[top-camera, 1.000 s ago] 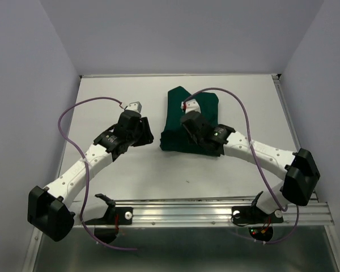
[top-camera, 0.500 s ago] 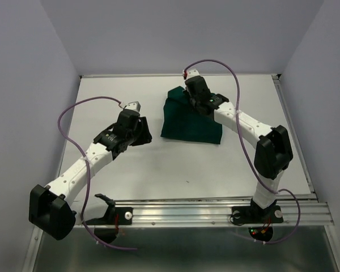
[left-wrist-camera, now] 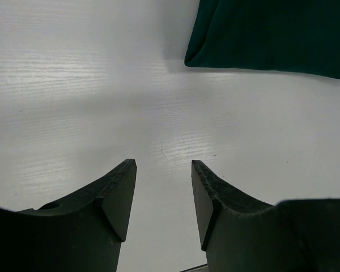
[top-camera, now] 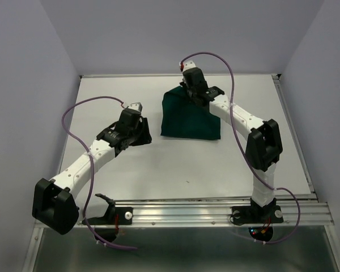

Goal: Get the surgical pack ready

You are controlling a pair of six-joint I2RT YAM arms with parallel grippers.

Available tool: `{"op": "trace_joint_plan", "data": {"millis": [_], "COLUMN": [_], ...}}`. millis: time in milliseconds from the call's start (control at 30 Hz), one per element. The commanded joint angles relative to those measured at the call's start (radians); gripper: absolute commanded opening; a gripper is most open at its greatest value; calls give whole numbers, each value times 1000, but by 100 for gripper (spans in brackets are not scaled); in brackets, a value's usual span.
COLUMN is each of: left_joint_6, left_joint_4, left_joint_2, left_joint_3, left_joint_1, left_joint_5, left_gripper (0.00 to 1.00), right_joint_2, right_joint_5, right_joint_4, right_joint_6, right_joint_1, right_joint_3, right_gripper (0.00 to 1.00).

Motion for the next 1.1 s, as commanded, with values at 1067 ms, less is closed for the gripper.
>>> {"op": "trace_joint_plan", "data": {"millis": [1067], "left_joint_6": [20], "left_joint_4": [36], "left_joint_2": [48], "left_joint_3": [30], "left_joint_1": [13], "left_joint_5": [54], "left_gripper": [54], "right_joint_2": [44], "right_joint_5": [96], "right_joint_4": [214], "right_joint_6": [-109], "right_joint_1": [-52], "right_joint_3": [161], "right_gripper": [1]}}
